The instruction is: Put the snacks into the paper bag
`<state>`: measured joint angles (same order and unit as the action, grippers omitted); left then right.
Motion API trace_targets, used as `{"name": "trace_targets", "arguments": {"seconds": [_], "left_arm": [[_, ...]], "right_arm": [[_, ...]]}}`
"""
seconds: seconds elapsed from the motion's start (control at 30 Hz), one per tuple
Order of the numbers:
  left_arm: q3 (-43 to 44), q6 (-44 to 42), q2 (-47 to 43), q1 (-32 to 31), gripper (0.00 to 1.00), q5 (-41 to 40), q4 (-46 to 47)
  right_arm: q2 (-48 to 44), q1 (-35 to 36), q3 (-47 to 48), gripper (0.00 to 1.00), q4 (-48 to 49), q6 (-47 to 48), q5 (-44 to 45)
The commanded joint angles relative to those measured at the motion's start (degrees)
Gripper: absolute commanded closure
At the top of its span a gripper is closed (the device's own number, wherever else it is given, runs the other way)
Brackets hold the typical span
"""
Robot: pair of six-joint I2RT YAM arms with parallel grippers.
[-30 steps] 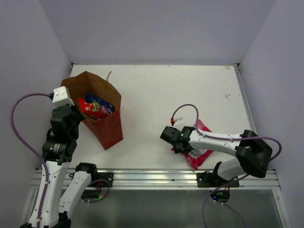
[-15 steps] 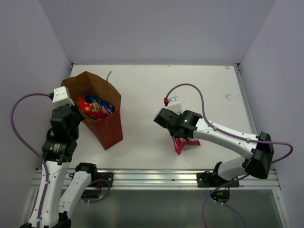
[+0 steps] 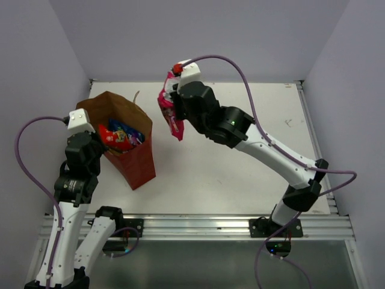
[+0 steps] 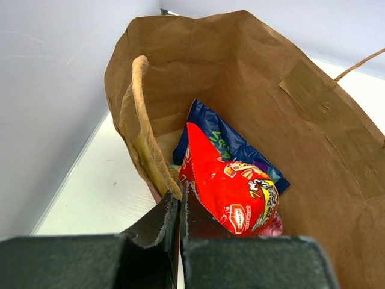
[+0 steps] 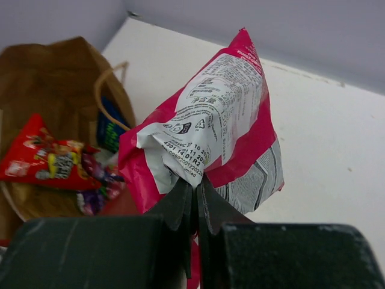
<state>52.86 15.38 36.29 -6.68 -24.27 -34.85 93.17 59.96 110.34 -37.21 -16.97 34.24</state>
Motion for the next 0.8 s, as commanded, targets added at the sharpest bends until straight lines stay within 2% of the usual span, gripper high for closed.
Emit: {"name": "trace_targets", "arguments": {"seconds": [0.0,0.2,0.53,0.67,0.77], "left_arm": [[0.40,-0.43,0.27,-0.44,1.00,-0.69,2.42],[0.31,-0.35,0.71,-0.53,1.00,-0.78,2.51],[0.49,-0.43,1.15,-0.44,1.00,-1.22,2.42],[0.66,-0.52,1.06,-0.44,1.00,-1.22,2.24],[0.75,-0.52,0.88,-0.44,1.00,-1.22,2.16]], "right_arm": [[5.79,0.15,10.22,1.00,13.30,6.16,-10.49],[12.47,0.24,19.99,1.00,21.99,5.02,-22.17],[19.32,0.24,34.22,1.00,32.54,3.88,-33.34],[21.88,0.24,35.64,1.00,36.59,-0.16,-37.40],[22.85,-0.28,32.40,1.00,40.36,-4.55,-41.51]]}}
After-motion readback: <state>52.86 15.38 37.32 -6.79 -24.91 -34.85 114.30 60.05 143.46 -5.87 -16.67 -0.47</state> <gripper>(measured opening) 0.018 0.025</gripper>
